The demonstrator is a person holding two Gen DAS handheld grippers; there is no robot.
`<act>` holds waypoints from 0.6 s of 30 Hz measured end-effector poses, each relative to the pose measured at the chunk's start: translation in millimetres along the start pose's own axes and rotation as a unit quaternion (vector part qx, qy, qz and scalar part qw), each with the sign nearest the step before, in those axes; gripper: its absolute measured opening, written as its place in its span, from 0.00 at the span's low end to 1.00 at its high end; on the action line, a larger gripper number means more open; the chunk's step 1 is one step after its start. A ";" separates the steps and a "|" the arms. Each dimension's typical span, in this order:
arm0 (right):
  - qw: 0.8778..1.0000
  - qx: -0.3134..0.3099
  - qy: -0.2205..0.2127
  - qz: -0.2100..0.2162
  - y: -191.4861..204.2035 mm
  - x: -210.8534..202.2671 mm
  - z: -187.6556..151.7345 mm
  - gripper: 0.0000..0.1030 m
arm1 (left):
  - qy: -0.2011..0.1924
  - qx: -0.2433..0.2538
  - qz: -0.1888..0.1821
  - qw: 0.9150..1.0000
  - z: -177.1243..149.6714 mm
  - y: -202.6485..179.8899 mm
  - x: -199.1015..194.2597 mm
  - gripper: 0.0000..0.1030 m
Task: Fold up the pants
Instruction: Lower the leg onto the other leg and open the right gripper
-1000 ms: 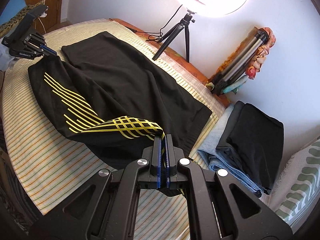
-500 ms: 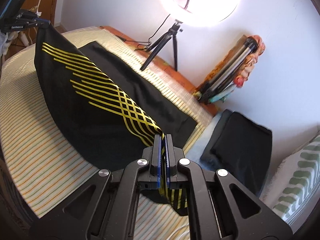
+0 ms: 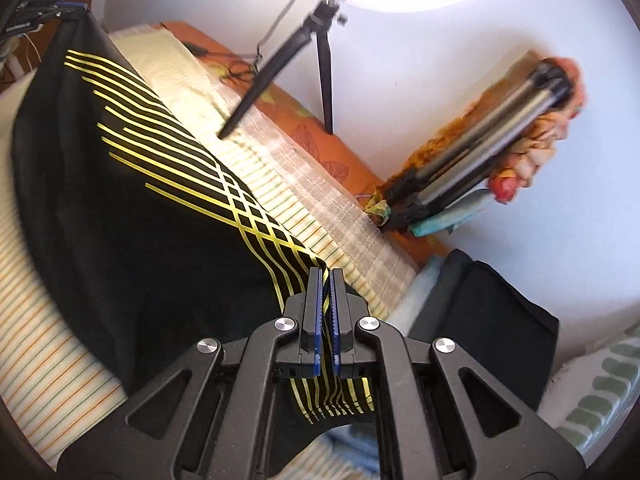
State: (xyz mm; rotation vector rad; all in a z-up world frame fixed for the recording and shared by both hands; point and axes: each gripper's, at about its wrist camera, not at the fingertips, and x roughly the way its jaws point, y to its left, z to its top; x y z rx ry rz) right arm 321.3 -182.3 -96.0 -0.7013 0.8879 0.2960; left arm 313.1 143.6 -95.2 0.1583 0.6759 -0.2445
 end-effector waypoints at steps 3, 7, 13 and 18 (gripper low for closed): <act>1.000 -0.012 0.018 0.002 -0.9 32.1 8.3 0.04 | 0.015 0.000 0.006 1.000 -1.4 4.8 25.6 0.02; 0.999 -0.029 0.043 0.004 -2.0 69.9 12.1 0.04 | 0.041 0.003 0.010 0.999 -6.4 3.9 60.0 0.02; 0.997 -0.042 0.068 -0.001 3.3 101.1 12.3 0.04 | 0.067 0.005 0.016 0.998 -14.4 1.4 90.4 0.02; 0.997 -0.013 0.071 -0.026 -4.2 102.6 10.6 0.34 | 0.088 -0.004 0.016 0.996 -18.6 3.7 97.2 0.08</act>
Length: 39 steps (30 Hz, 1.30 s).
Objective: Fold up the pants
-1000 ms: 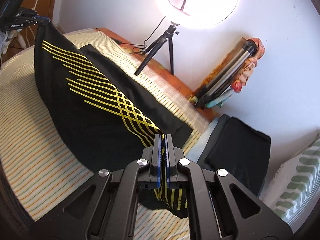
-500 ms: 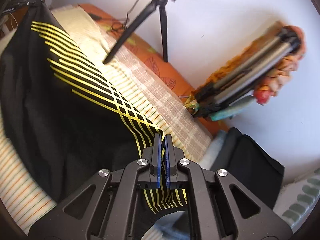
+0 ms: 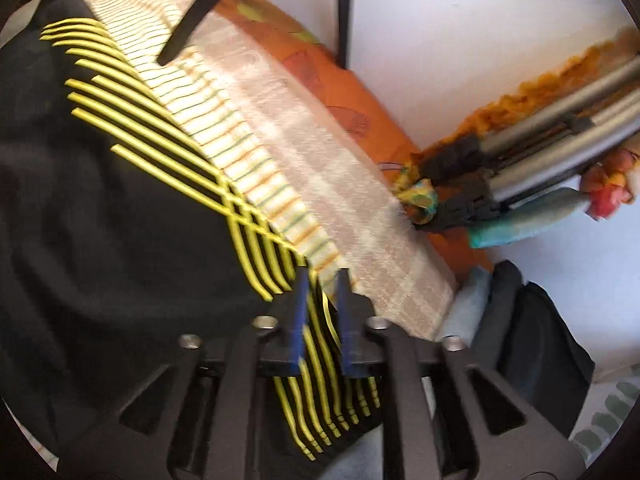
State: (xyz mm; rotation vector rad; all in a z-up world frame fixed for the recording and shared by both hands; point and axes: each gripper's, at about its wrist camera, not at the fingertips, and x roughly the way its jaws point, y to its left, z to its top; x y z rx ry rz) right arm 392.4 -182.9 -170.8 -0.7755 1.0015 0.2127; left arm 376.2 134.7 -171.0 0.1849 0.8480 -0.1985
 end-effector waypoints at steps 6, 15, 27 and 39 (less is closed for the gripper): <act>0.993 0.109 -0.032 0.017 -42.7 -43.9 -15.4 0.54 | -0.012 -0.026 0.012 1.000 3.9 6.2 -16.8 0.38; 0.934 0.339 -0.052 0.104 -53.6 -120.5 -120.4 0.72 | -0.069 -0.016 -0.052 0.996 -9.2 -41.5 -89.1 0.38; 0.767 0.582 -0.017 0.270 -14.0 -75.9 -218.7 0.72 | -0.034 0.112 -0.172 0.978 -62.4 -170.0 -132.1 0.38; 0.667 0.660 -0.052 0.341 -20.1 -39.4 -223.6 0.72 | 0.032 0.198 -0.165 0.966 -82.0 -243.5 -84.9 0.38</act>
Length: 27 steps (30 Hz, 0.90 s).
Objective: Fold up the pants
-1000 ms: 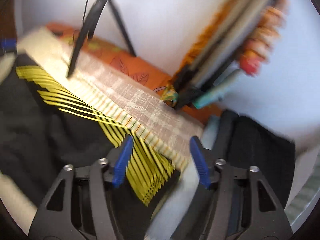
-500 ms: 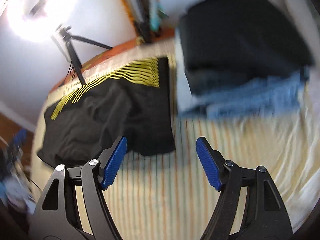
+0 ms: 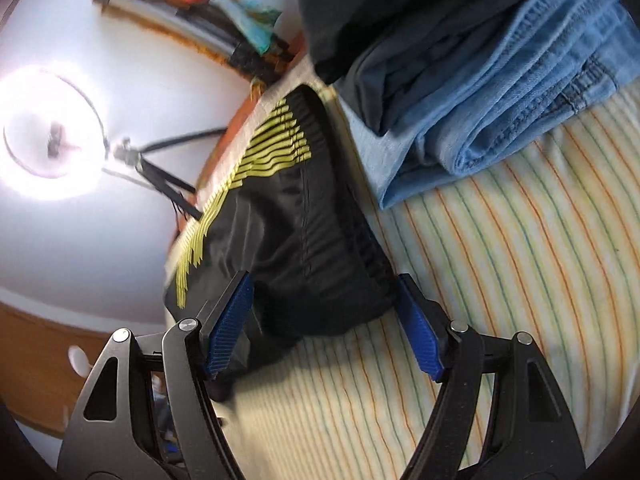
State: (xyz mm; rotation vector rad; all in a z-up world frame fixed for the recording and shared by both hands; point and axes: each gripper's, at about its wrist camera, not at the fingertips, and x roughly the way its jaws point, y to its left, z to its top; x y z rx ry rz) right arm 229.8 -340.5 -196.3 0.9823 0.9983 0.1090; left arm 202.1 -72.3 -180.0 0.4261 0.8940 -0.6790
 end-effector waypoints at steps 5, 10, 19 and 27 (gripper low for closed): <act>1.000 0.012 -0.007 0.014 -2.2 -1.8 5.5 0.70 | 0.014 -0.017 -0.003 1.000 -4.7 11.1 13.8 0.38; 1.000 0.018 -0.017 0.010 -7.0 -5.1 9.5 0.54 | 0.001 -0.041 -0.021 0.999 -4.2 32.2 15.6 0.13; 0.994 -0.101 -0.030 -0.007 31.1 -17.9 13.3 0.20 | 0.009 -0.006 -0.050 0.999 -3.7 32.8 2.2 0.05; 0.960 -0.217 -0.043 -0.170 46.6 -2.2 13.4 0.15 | 0.026 -0.011 -0.077 0.997 -14.4 28.5 6.1 0.05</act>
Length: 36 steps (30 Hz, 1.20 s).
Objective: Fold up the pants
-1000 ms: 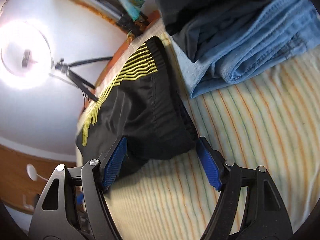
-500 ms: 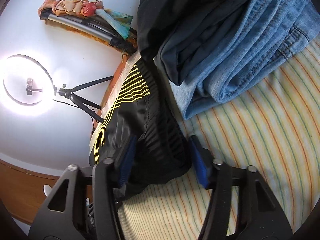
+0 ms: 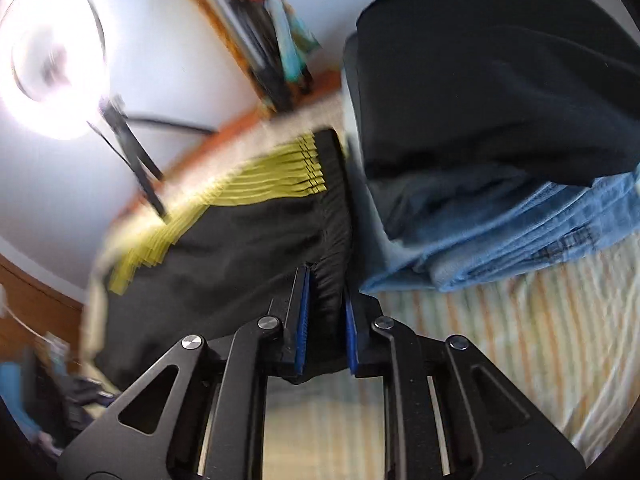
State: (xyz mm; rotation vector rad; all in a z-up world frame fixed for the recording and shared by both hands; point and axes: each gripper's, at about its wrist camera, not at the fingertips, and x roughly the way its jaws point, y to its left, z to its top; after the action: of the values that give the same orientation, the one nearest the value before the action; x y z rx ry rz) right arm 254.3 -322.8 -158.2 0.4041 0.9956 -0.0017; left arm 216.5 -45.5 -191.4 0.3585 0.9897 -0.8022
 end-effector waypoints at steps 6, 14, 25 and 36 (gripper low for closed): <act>1.000 -0.010 0.006 -0.025 -2.8 -4.6 1.0 0.32 | -0.021 -0.053 -0.005 0.998 -6.7 9.0 -20.4 0.17; 0.996 -0.055 -0.046 -0.055 22.4 -40.9 -3.9 0.44 | -0.093 -0.157 0.099 0.978 -47.3 57.6 -96.9 0.37; 0.989 -0.129 -0.065 -0.010 75.6 -49.3 -21.1 0.44 | -0.073 -0.310 0.151 0.936 -98.4 131.6 -83.8 0.40; 0.987 -0.156 -0.049 -0.005 88.6 -40.9 -30.6 0.44 | -0.051 -0.305 0.178 0.934 -103.9 134.7 -67.5 0.07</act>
State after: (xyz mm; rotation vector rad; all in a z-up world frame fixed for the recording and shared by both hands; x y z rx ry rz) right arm 223.1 -238.1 -110.2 0.1105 0.8823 0.1220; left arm 233.6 136.6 -199.1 -0.0474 0.9875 -0.1583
